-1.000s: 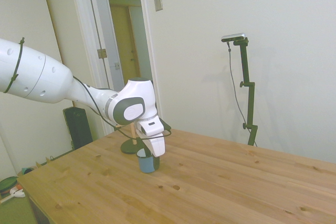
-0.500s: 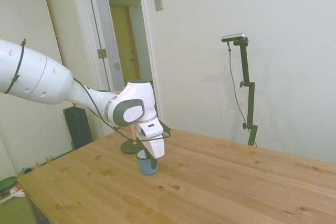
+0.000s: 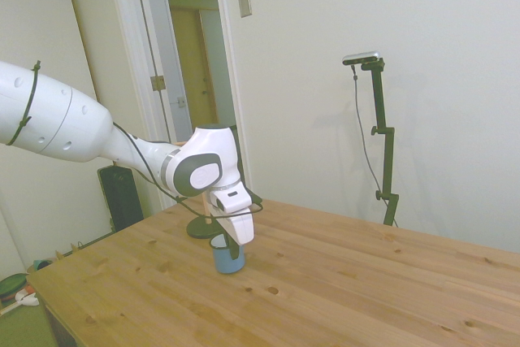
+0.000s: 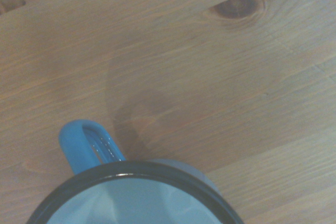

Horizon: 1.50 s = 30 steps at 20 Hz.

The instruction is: Hang the mug

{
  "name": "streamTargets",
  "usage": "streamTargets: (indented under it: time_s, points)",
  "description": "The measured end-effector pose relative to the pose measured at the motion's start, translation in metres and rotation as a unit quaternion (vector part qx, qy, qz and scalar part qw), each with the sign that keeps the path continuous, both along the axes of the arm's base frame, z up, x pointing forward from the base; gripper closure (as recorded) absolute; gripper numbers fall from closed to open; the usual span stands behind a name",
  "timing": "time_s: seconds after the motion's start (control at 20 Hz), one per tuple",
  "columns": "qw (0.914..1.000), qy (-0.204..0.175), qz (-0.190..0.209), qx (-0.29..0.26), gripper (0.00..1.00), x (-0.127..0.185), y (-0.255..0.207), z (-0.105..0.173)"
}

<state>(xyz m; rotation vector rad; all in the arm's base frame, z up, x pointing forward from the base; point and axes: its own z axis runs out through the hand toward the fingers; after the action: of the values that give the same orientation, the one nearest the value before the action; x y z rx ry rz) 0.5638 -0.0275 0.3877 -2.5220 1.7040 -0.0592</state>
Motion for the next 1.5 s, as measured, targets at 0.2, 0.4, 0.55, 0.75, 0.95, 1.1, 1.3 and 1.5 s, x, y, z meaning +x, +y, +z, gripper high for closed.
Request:
streamTargets:
  time_s: [0.2, 0.4, 0.55, 0.75, 0.95, 1.1, 1.3, 1.5]
  points:
    - [1.0, 0.0, 0.005, -0.001, 1.0, 0.0, 0.002, 0.0]
    - [0.9995, -0.022, 0.017, -0.016, 1.0, -0.011, 0.004, 0.025]
    - [0.9981, -0.054, 0.019, -0.021, 1.0, -0.03, 0.004, 0.063]
    - [0.9957, -0.087, 0.02, -0.022, 1.0, -0.05, 0.006, 0.112]
    - [0.9942, -0.103, 0.023, -0.023, 1.0, -0.051, 0.009, 0.145]
    - [0.9931, -0.112, 0.027, -0.024, 1.0, -0.045, 0.012, 0.171]
    - [0.992, -0.119, 0.035, -0.024, 1.0, -0.033, 0.023, 0.197]
    - [0.9918, -0.121, 0.034, -0.022, 1.0, -0.019, 0.029, 0.212]
